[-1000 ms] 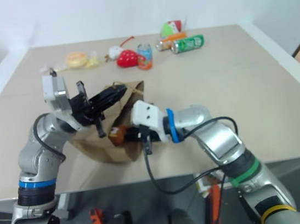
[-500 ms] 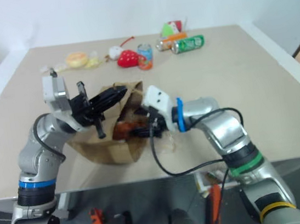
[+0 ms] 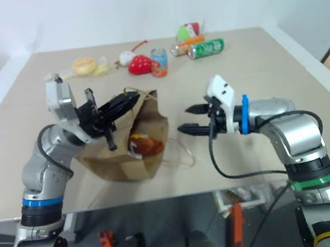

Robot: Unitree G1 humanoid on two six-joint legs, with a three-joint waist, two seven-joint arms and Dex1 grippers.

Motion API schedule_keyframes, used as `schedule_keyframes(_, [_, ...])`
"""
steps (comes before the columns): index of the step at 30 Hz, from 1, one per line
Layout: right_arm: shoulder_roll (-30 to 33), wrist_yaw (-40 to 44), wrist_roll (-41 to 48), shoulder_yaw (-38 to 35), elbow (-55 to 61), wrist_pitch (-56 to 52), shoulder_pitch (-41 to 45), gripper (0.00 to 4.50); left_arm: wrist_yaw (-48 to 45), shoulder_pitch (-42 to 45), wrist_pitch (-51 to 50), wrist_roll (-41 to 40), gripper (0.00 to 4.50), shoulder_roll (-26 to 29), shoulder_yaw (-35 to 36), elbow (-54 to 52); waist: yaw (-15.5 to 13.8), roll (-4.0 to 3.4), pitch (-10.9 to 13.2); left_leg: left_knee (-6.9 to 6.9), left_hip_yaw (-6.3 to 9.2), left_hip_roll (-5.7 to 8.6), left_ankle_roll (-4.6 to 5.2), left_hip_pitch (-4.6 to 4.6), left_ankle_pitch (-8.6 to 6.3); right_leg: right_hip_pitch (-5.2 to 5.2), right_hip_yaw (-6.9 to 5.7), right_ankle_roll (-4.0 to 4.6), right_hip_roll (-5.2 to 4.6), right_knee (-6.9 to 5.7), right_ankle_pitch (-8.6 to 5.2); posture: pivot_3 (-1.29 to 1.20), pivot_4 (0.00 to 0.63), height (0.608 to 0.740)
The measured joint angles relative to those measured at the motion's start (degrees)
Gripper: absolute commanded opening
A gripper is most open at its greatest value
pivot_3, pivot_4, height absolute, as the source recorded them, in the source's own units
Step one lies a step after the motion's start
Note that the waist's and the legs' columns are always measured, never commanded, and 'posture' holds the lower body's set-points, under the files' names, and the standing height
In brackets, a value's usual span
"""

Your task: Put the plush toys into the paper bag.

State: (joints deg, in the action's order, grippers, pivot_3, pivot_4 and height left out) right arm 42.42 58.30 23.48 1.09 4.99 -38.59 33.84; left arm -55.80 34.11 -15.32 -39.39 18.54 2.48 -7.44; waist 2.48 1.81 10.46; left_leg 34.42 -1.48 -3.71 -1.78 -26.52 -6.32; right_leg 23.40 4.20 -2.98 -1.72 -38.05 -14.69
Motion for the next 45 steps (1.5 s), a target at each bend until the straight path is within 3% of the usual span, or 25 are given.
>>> schedule_keyframes(6, [6.1,2.0,-3.1,1.5,0.2,2.4,-7.4,3.41,3.9,1.7,-2.4,-3.1,0.00,-0.9,2.8,0.7,-0.2,0.00,0.0,-0.03,0.02,0.00,0.00,0.00,0.00,0.01,-0.02,-0.20,0.02,0.00,0.03,0.00,0.150,0.740])
schedule_keyframes(12, [9.3,4.8,-0.2,1.4,9.6,1.0,-13.0,3.41,4.9,2.1,-3.3,-3.8,0.00,-1.0,3.6,0.8,0.0,-0.01,0.0,-0.03,0.05,0.00,-0.01,0.01,-0.01,0.00,-0.02,-0.24,0.03,0.00,0.06,0.00,0.150,0.740])
schedule_keyframes(23, [9.8,-0.3,-3.0,0.0,10.9,2.9,-9.7,3.41,3.6,2.1,-3.4,-3.7,0.00,-1.0,3.0,0.8,0.0,0.01,0.0,0.08,0.02,0.02,-0.02,0.02,0.00,-0.02,0.00,0.03,-0.01,0.00,0.04,0.00,0.150,0.740])
schedule_keyframes(38, [9.2,-1.1,-5.7,3.7,14.0,3.1,-10.0,3.41,4.1,2.1,-3.6,-3.7,0.00,-1.1,3.0,0.8,0.0,0.01,0.0,0.04,0.02,0.03,-0.02,0.02,-0.01,-0.03,0.02,-0.01,-0.01,0.00,0.00,0.00,0.150,0.740])
schedule_keyframes(43, [6.7,-3.2,-9.2,6.3,10.7,5.1,-8.4,2.00,4.1,2.1,-3.7,-3.7,0.00,-1.3,2.9,0.8,0.0,0.00,0.0,0.05,0.02,0.02,-0.01,0.05,0.01,-0.03,0.02,0.03,0.01,0.00,0.05,0.00,0.150,0.740])
schedule_keyframes(45, [6.7,-3.3,-9.6,6.5,10.3,5.3,-8.5,1.22,4.2,2.1,-3.7,-3.7,0.00,-1.3,2.9,0.8,0.0,0.00,0.0,0.05,0.02,0.03,-0.01,0.04,0.01,-0.03,0.02,-0.01,0.00,0.00,0.03,0.00,0.150,0.740])
